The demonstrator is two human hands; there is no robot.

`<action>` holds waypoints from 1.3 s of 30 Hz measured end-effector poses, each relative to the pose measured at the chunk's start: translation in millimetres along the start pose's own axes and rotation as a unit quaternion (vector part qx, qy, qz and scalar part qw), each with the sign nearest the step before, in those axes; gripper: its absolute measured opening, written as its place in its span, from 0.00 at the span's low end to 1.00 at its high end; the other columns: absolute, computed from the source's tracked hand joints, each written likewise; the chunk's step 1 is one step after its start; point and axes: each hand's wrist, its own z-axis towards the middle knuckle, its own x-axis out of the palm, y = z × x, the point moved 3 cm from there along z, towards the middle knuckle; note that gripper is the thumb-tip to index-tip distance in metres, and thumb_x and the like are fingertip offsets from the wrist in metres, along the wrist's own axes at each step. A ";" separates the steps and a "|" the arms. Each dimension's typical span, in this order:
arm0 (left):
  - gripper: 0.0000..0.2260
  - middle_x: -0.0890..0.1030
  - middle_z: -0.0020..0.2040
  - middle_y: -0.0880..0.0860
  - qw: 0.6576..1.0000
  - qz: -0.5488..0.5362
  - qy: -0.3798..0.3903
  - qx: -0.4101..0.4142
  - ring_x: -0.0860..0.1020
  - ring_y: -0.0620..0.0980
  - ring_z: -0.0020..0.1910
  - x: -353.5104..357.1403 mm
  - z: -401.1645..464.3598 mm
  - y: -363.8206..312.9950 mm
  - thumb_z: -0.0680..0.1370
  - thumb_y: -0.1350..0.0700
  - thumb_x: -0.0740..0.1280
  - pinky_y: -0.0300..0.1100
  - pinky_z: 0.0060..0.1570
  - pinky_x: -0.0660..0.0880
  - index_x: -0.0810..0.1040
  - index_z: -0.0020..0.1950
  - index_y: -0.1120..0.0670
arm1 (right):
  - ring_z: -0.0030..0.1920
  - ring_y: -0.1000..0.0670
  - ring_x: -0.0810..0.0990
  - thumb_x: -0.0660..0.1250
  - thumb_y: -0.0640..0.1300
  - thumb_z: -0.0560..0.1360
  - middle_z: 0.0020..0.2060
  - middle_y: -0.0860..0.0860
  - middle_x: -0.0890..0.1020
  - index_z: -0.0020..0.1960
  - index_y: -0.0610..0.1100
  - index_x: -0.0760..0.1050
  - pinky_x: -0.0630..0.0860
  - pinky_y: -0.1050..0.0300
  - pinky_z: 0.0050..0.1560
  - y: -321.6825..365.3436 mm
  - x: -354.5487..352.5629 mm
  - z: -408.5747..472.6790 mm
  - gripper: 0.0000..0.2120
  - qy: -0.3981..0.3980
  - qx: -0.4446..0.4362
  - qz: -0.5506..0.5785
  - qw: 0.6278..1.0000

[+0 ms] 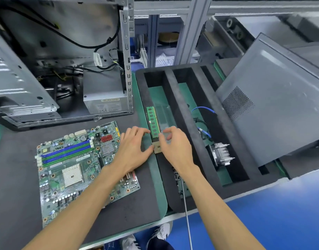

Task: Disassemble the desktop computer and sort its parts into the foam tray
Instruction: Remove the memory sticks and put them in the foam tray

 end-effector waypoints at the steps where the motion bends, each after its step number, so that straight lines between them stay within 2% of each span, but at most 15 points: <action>1: 0.18 0.73 0.55 0.48 1.000 -0.010 -0.020 -0.011 0.70 0.50 0.57 -9.2 -1.7 6.0 0.75 0.47 0.70 0.44 0.57 0.63 0.74 0.63 0.49 | 0.52 0.50 0.78 0.64 0.55 0.80 0.47 0.53 0.79 0.61 0.47 0.76 0.76 0.51 0.49 10.4 2.6 0.5 0.14 0.000 -0.014 0.004 1.000; 4: 0.16 0.73 0.57 0.48 0.996 -0.018 -0.067 -0.055 0.68 0.49 0.57 -40.8 -11.1 28.4 0.77 0.47 0.67 0.45 0.58 0.64 0.73 0.63 0.49 | 0.58 0.49 0.78 0.63 0.56 0.81 0.54 0.50 0.80 0.69 0.45 0.74 0.74 0.51 0.56 45.7 22.0 1.5 0.21 0.032 -0.051 0.001 0.998; 7: 0.17 0.74 0.59 0.49 0.988 -0.016 -0.094 -0.122 0.69 0.50 0.58 -71.9 -32.7 54.9 0.79 0.47 0.65 0.49 0.61 0.65 0.71 0.66 0.49 | 0.62 0.44 0.78 0.64 0.56 0.81 0.60 0.45 0.80 0.71 0.41 0.72 0.74 0.49 0.60 74.3 49.5 -4.2 0.25 0.093 -0.058 -0.034 0.993; 9: 0.18 0.75 0.60 0.52 0.978 -0.005 -0.096 -0.184 0.70 0.52 0.61 -89.8 -53.8 74.4 0.79 0.48 0.65 0.52 0.64 0.64 0.71 0.68 0.50 | 0.61 0.40 0.78 0.64 0.56 0.81 0.58 0.41 0.80 0.65 0.37 0.75 0.74 0.49 0.57 85.6 65.2 -10.2 0.24 0.134 -0.053 -0.094 0.985; 11: 0.19 0.76 0.61 0.55 0.961 0.007 -0.096 -0.258 0.70 0.56 0.64 -105.8 -79.0 94.2 0.79 0.50 0.67 0.53 0.65 0.65 0.72 0.69 0.53 | 0.59 0.38 0.77 0.64 0.57 0.81 0.54 0.38 0.80 0.54 0.35 0.77 0.74 0.49 0.55 94.6 73.9 -13.5 0.23 0.166 -0.049 -0.155 0.973; 14: 0.22 0.74 0.62 0.60 0.924 0.034 -0.109 -0.365 0.70 0.61 0.64 -125.3 -120.1 119.0 0.78 0.49 0.68 0.55 0.62 0.69 0.71 0.69 0.57 | 0.52 0.40 0.79 0.66 0.60 0.79 0.50 0.39 0.80 0.42 0.38 0.71 0.77 0.49 0.50 106.0 79.2 -16.9 0.24 0.214 -0.006 -0.167 0.962; 16: 0.26 0.72 0.63 0.62 0.903 0.022 -0.092 -0.419 0.69 0.63 0.64 -132.1 -144.4 132.0 0.77 0.46 0.70 0.56 0.61 0.70 0.69 0.68 0.60 | 0.48 0.41 0.80 0.69 0.62 0.77 0.49 0.40 0.80 0.44 0.37 0.73 0.78 0.50 0.46 114.9 81.2 -21.8 0.26 0.231 0.007 -0.186 0.955; 19: 0.35 0.69 0.65 0.62 0.877 -0.008 -0.017 -0.480 0.70 0.62 0.65 -131.8 -170.6 146.3 0.73 0.41 0.73 0.55 0.60 0.72 0.65 0.69 0.62 | 0.59 0.40 0.79 0.72 0.63 0.74 0.59 0.38 0.78 0.52 0.36 0.75 0.79 0.48 0.55 127.1 87.8 -29.3 0.29 0.249 0.008 -0.238 0.939; 21: 0.36 0.69 0.65 0.63 0.879 -0.012 0.021 -0.477 0.71 0.62 0.64 -127.4 -175.4 147.5 0.72 0.42 0.75 0.50 0.56 0.71 0.65 0.67 0.63 | 0.62 0.40 0.77 0.74 0.64 0.72 0.62 0.38 0.77 0.61 0.35 0.76 0.78 0.48 0.59 131.1 90.1 -31.2 0.34 0.256 0.026 -0.258 0.931; 24: 0.34 0.69 0.65 0.62 0.876 -0.041 0.048 -0.478 0.73 0.62 0.61 -119.3 -170.7 142.0 0.71 0.47 0.77 0.46 0.49 0.68 0.63 0.66 0.62 | 0.64 0.40 0.76 0.75 0.65 0.70 0.61 0.40 0.78 0.65 0.35 0.75 0.77 0.46 0.63 131.9 90.7 -28.7 0.38 0.260 0.039 -0.264 0.928; 30: 0.36 0.67 0.68 0.63 0.866 -0.055 0.064 -0.493 0.73 0.62 0.63 -118.4 -163.8 134.9 0.72 0.50 0.78 0.48 0.52 0.70 0.60 0.68 0.60 | 0.71 0.39 0.68 0.78 0.65 0.67 0.70 0.40 0.70 0.75 0.33 0.60 0.71 0.46 0.69 122.7 90.9 -29.4 0.53 0.260 0.098 -0.205 0.939; 33: 0.38 0.68 0.69 0.62 0.860 -0.093 0.069 -0.498 0.74 0.61 0.63 -128.7 -166.6 130.6 0.71 0.51 0.78 0.52 0.59 0.73 0.59 0.71 0.61 | 0.73 0.39 0.66 0.77 0.65 0.67 0.71 0.39 0.69 0.75 0.33 0.58 0.69 0.46 0.71 118.2 85.6 -34.8 0.53 0.269 0.097 -0.170 0.943; 35: 0.39 0.73 0.64 0.60 0.861 -0.114 0.074 -0.490 0.76 0.57 0.56 -141.1 -165.5 123.1 0.70 0.50 0.79 0.50 0.53 0.75 0.59 0.72 0.60 | 0.70 0.41 0.69 0.76 0.65 0.68 0.68 0.40 0.72 0.75 0.33 0.61 0.71 0.47 0.68 115.4 69.1 -35.9 0.51 0.276 0.092 -0.135 0.947; 37: 0.38 0.76 0.55 0.55 0.873 -0.115 0.089 -0.465 0.76 0.51 0.47 -155.0 -158.8 109.4 0.70 0.47 0.79 0.43 0.39 0.71 0.61 0.69 0.59 | 0.62 0.45 0.75 0.75 0.66 0.69 0.62 0.43 0.75 0.74 0.34 0.63 0.74 0.53 0.59 111.3 41.3 -35.1 0.50 0.276 0.101 -0.090 0.952; 39: 0.39 0.75 0.54 0.54 0.890 -0.113 0.102 -0.430 0.75 0.52 0.49 -165.0 -144.3 89.0 0.69 0.45 0.79 0.43 0.39 0.69 0.60 0.69 0.58 | 0.61 0.45 0.77 0.73 0.68 0.69 0.66 0.42 0.76 0.76 0.35 0.62 0.73 0.54 0.54 105.8 7.0 -32.1 0.51 0.272 0.104 -0.061 0.955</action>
